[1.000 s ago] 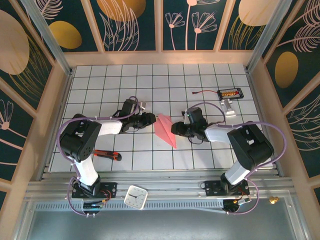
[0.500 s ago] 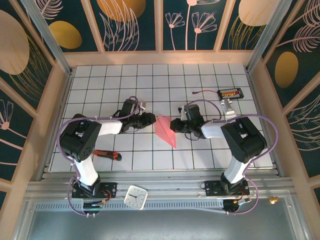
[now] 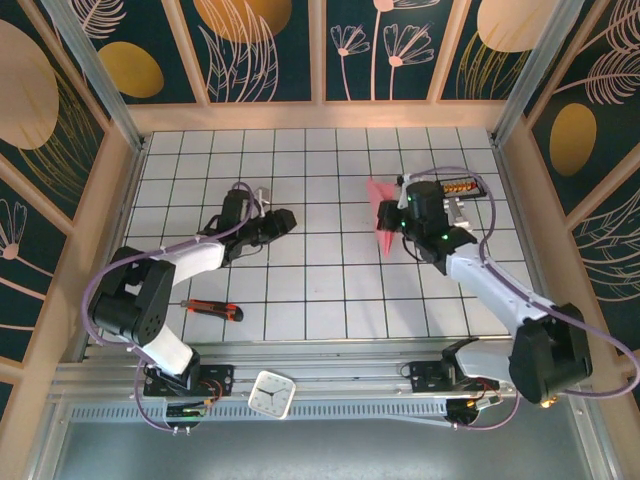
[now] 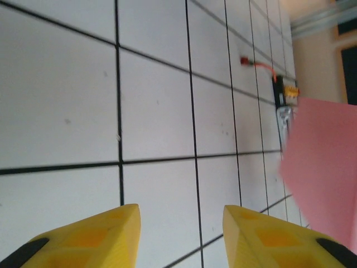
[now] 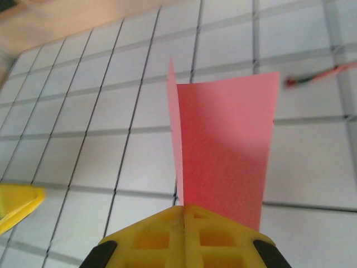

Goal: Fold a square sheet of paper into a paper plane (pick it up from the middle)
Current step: Turn over the paper at the center of the table, then rotate the paper at the center of the table.

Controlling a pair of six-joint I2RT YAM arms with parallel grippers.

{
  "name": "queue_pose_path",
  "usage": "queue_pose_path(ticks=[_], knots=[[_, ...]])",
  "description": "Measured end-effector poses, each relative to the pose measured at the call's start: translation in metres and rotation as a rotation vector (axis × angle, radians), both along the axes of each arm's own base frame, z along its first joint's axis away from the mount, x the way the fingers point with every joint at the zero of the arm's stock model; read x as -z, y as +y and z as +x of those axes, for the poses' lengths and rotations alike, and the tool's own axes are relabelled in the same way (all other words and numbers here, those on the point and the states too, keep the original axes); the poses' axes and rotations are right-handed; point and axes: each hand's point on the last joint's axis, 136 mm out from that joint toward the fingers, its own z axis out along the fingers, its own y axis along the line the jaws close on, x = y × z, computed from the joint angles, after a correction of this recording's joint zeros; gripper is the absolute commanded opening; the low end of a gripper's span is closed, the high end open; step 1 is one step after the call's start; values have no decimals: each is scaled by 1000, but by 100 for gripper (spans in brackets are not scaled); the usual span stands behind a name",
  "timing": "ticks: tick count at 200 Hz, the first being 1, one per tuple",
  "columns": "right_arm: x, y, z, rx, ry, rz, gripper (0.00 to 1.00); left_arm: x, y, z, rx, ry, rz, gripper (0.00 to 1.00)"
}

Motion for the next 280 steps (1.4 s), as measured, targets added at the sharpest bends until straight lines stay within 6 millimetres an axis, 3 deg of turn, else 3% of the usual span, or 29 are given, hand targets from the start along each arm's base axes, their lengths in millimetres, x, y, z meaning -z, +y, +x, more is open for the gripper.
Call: queue_pose_path(ticks=[17,37,50,78,92,105,117,136,154,178,188,199,214,235,259,280], knots=[[-20,10,-4,50,-54,-125,0,-1,12,5,-38,-8,8,46],[-1,35,-17,72,-29,-306,0,2,20,4,-65,-8,23,48],[35,53,-26,70,20,-436,0,6,26,2,-84,-4,36,48],[132,84,-54,21,142,-707,0,20,42,-1,-132,23,62,49],[166,99,-66,-10,173,-793,10,25,49,-1,-151,34,70,50],[186,115,-75,-38,183,-831,21,27,54,0,-168,37,77,49],[186,123,-80,-47,159,-859,28,28,56,0,-176,37,82,50],[177,145,-86,-99,164,-759,35,28,56,-2,-170,42,79,48],[155,159,-99,-175,170,-600,36,26,46,-7,-131,55,48,44],[106,148,-111,-261,188,-317,33,21,7,-30,-19,70,19,36],[91,129,-103,-256,195,-185,27,19,-18,-48,52,86,-4,30],[87,103,-90,-221,207,-87,21,17,-43,-67,126,106,-32,26],[109,67,-81,-157,257,-32,12,18,-69,-85,196,137,-75,20],[155,47,-98,-145,389,-33,7,34,-91,-89,244,206,-98,12],[180,44,-110,-134,483,-10,4,59,-107,-76,262,263,-83,7],[188,61,-115,-142,515,39,4,70,-119,-58,286,268,-54,6]])
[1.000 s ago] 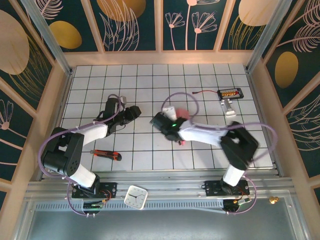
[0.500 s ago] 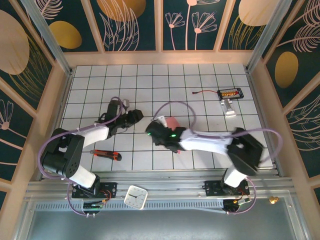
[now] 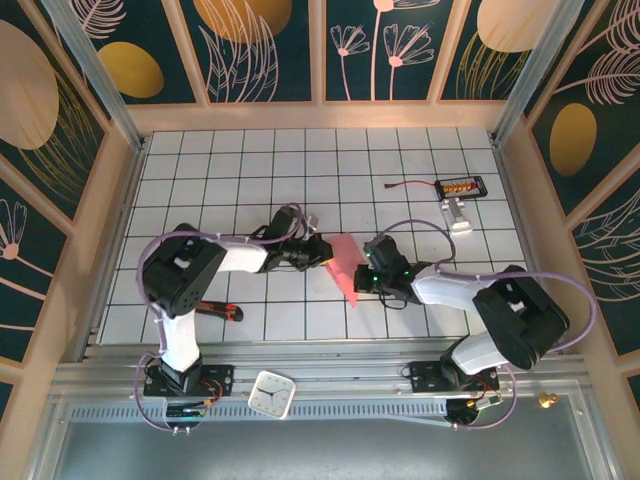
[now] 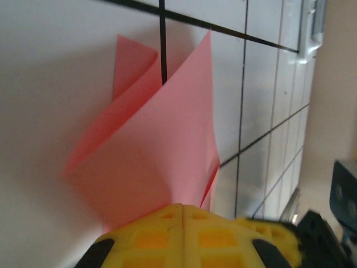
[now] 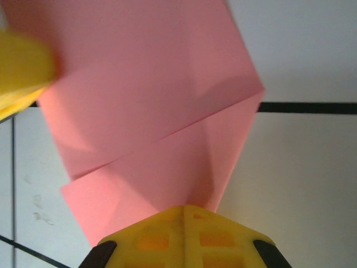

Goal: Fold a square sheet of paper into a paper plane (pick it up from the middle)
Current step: Rotate the paper at the center of the table.

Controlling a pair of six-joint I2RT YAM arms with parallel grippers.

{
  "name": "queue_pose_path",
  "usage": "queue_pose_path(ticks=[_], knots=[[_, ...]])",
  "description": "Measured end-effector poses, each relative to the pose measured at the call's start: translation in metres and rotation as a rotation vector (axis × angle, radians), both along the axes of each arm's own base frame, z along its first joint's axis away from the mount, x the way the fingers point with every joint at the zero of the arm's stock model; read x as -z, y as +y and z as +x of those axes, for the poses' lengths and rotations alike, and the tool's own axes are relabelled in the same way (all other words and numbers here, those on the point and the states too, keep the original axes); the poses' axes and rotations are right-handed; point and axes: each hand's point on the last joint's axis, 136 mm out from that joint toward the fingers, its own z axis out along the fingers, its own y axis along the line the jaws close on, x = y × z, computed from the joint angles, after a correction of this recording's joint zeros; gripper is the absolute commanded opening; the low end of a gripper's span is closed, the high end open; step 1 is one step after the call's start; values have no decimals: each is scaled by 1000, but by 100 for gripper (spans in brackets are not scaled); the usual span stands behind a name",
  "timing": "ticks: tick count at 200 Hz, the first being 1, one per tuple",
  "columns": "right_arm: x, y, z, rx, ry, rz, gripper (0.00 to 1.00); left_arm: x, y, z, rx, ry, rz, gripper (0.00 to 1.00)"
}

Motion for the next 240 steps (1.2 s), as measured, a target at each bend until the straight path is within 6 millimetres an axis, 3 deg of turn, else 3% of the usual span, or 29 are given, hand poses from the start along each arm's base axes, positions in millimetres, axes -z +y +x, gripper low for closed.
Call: queue_pose_path(ticks=[36,52,65,77,95,118,137,159,207,240], knots=[[-4,53,-2,-45,25,114,6,10,-10,56,30,-60,40,12],[-16,78,6,-67,11,173,10,13,-10,85,37,-99,65,17],[-34,87,15,-72,-30,223,14,8,-7,102,43,-136,95,26],[-48,84,23,-61,-63,258,20,-1,1,112,31,-182,127,32],[-61,58,35,-7,-94,283,28,-23,22,98,1,-226,164,34],[-57,32,44,31,-97,259,33,-53,52,47,-41,-245,176,29],[-51,27,47,31,-82,249,36,-63,58,12,-48,-238,154,17],[-39,19,58,51,-48,249,41,-45,51,-8,-28,-171,146,7],[-29,23,75,47,-23,251,45,20,52,-8,-13,-25,196,0],[-30,14,84,72,-23,261,48,22,59,1,-25,-21,176,0]])
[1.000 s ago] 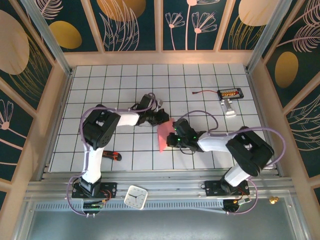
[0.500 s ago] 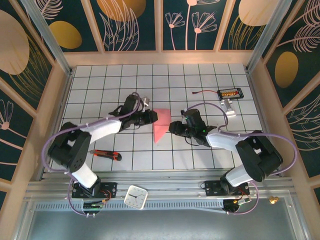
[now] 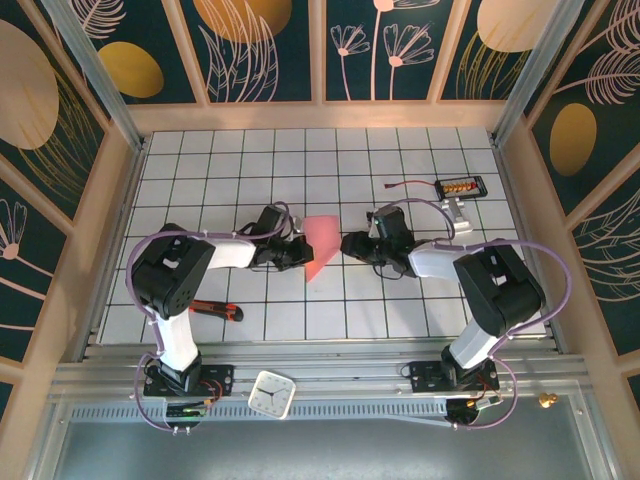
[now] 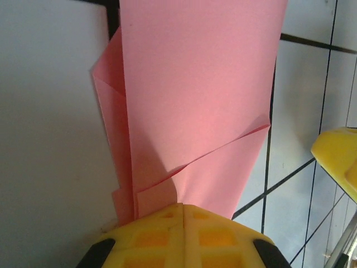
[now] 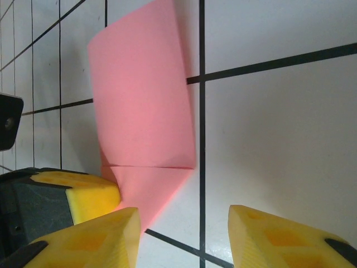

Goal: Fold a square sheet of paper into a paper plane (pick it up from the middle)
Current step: Rotate the paper at the center of the table, then fold the wing for the fifth time at the center of the table.

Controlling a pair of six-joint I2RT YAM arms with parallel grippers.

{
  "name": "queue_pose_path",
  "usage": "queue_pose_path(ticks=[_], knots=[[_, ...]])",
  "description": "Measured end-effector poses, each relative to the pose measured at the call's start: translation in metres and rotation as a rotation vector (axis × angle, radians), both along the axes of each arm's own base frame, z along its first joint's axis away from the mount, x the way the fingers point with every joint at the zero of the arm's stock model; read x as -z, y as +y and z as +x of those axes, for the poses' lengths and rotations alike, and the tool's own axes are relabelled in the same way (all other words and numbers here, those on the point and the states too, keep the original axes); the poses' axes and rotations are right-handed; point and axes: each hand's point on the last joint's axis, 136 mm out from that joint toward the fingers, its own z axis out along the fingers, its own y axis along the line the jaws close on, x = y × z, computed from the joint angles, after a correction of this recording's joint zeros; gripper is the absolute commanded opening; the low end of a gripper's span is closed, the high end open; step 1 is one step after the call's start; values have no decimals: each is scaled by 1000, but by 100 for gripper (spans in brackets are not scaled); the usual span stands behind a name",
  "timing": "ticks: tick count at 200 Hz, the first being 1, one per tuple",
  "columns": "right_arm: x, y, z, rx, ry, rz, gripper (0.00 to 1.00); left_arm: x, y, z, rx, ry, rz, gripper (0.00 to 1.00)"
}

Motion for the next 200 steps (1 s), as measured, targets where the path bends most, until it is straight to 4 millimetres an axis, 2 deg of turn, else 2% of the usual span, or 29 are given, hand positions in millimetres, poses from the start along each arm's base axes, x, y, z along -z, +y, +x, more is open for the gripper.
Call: queue_pose_path(ticks=[51,103,131,159,200], knots=[[5,13,1,-51,27,51,51,-1,-2,-4,12,-8,-105,0],[8,24,2,-91,46,94,51,-2,-5,-17,40,23,-174,0],[9,28,6,-103,49,114,49,-3,-5,-18,46,24,-183,0],[10,34,10,-115,50,135,41,-2,-5,-18,47,24,-183,0],[13,36,13,-111,59,145,10,-3,-5,-18,53,19,-180,0]])
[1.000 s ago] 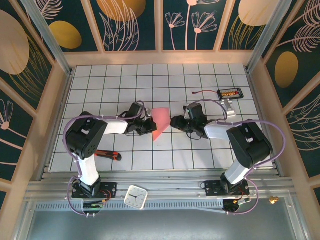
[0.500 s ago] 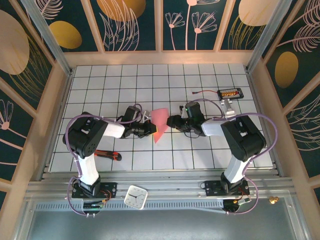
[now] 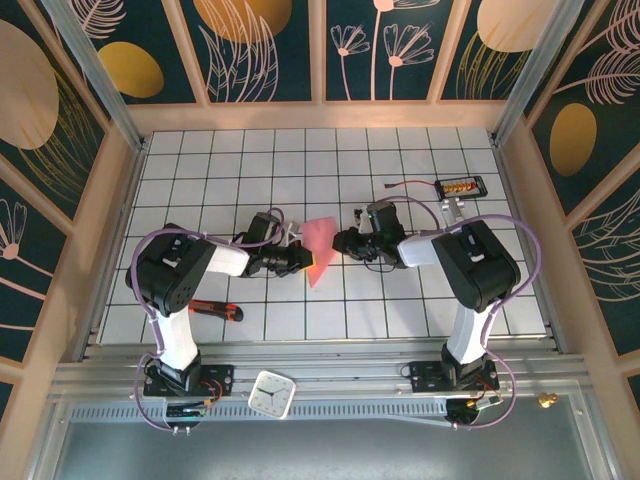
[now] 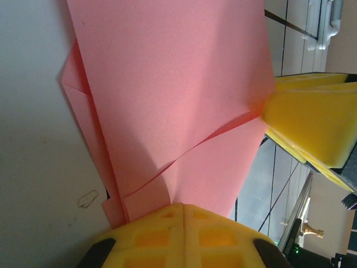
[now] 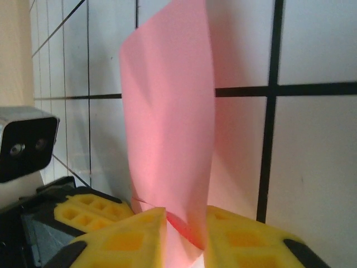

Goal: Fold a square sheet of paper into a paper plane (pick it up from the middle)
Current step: Fold the wing for the fifth time at the center of the table.

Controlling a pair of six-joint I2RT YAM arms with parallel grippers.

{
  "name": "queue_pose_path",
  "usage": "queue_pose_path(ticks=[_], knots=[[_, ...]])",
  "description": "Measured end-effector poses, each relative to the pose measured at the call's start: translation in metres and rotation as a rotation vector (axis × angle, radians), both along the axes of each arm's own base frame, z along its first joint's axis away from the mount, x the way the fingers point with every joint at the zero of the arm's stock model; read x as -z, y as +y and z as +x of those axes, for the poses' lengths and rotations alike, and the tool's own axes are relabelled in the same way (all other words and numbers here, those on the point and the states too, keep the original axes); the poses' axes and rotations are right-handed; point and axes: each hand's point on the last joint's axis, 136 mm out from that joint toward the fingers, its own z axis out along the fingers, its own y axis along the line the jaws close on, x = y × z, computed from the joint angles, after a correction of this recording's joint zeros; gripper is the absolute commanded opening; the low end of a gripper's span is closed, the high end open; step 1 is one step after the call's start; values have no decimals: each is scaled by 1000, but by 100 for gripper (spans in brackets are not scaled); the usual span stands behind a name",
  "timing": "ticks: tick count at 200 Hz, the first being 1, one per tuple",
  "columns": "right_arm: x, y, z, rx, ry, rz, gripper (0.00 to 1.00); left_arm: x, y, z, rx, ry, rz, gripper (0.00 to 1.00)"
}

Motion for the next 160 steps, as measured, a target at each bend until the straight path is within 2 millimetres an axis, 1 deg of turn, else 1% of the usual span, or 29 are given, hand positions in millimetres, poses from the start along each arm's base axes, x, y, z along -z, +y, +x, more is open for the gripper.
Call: queue_pose_path(ticks=[8,14,34,54,76,90,106,129,160], knots=[[0,-1,1,1,-4,-4,4,0,0,0,1,1,1,0],[1,-1,1,8,-5,-9,0,0,0,0,2,0,2,4],[2,-5,2,41,1,-25,0,-4,1,0,3,-10,15,23],[-3,-8,-6,100,39,-33,0,-18,3,-2,-6,-92,58,33],[-20,3,-17,146,70,-6,0,-44,-3,-14,14,-247,95,39],[-31,9,-21,172,89,23,0,-54,-7,-23,27,-337,116,42],[-38,9,-21,216,121,46,0,-54,-6,-35,39,-413,153,50],[-36,6,-22,269,178,57,0,-50,-4,-43,54,-514,241,58],[-36,4,-24,312,236,72,0,-50,-8,-44,74,-631,335,59]])
